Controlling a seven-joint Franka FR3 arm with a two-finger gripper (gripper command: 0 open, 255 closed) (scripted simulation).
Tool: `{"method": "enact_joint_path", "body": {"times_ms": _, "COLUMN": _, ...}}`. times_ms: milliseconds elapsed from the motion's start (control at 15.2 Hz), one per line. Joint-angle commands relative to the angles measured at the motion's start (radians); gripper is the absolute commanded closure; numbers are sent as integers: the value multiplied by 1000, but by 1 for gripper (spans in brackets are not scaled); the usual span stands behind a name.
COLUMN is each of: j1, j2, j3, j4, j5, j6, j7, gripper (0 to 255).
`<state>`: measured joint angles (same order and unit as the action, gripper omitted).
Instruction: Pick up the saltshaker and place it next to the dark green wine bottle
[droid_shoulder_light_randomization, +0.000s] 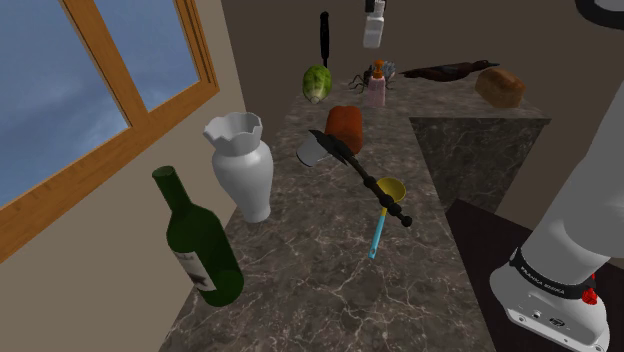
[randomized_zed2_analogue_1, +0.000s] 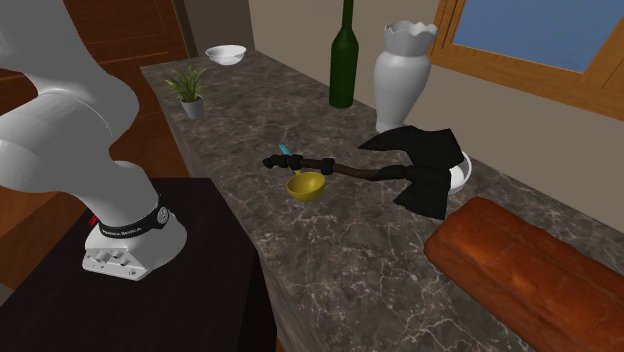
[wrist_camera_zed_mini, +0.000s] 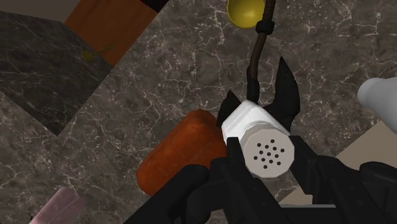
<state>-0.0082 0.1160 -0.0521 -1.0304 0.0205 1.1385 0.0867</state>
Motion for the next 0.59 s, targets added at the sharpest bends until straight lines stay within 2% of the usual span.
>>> {"method": "enact_joint_path", "body": {"times_ms": 0, "j1": 14, "j2": -15, "j3": 10, "j4": -11, "j5": -2, "j6": -3, "j7": 24, "gripper": 255}}
{"method": "enact_joint_path", "body": {"times_ms": 528, "j1": 122, "j2": -138, "j3": 107, "j4": -172, "j5": -4, "j6": 37, "j7": 227, "gripper": 255}}
